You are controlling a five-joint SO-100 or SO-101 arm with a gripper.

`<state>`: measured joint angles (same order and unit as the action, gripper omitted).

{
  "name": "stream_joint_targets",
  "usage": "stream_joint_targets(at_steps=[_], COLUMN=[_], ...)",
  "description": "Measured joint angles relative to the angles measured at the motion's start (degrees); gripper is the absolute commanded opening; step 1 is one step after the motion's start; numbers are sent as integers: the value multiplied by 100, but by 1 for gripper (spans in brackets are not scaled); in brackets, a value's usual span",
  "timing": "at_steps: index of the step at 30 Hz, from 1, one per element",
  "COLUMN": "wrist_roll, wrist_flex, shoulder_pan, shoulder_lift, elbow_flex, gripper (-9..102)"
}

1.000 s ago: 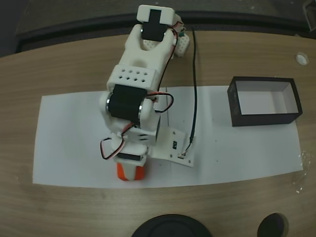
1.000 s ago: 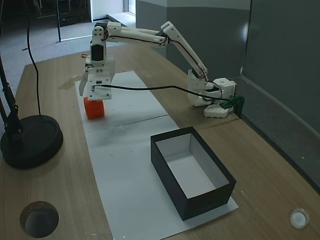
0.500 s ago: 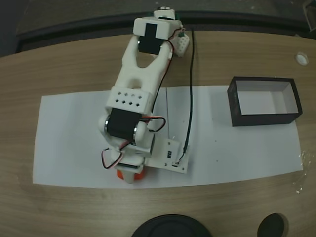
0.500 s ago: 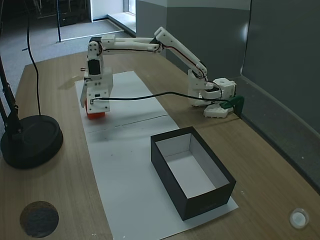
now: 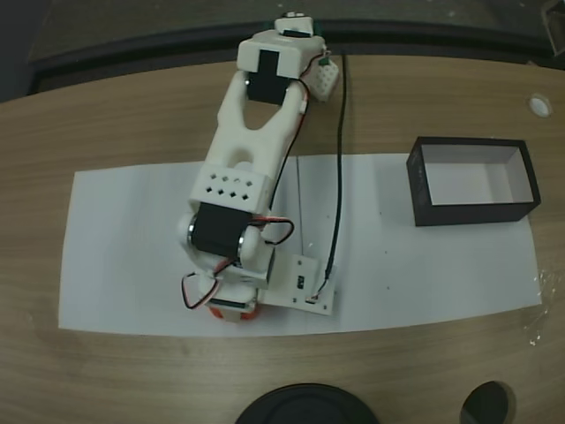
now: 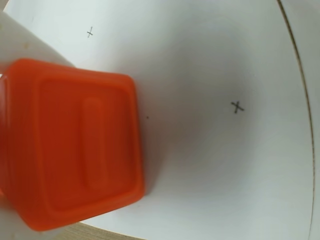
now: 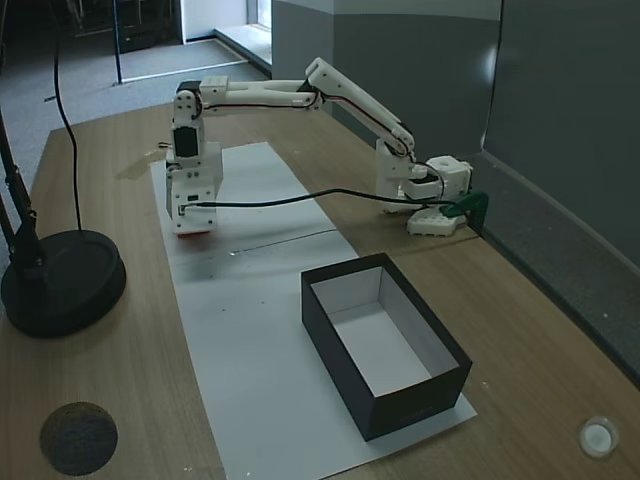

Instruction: Grab a orange square and put it in the box.

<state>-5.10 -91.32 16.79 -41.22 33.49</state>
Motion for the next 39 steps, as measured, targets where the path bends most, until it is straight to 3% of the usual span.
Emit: stream_joint_targets(at_steps=[5,10,19,27,39], wrist_roll=[-9,-9,-9,-141,-316], wrist_flex=[-703,-809,-809,-765,-158], shoulder_pan=[-396,-1266,-3911,-5810,-6460], shoulder_lift=[-237,-1512,-4298,-5265,-5335], elbow_flex=[-167,-105,2021,3542,3718], gripper=[8,9,9,9,9])
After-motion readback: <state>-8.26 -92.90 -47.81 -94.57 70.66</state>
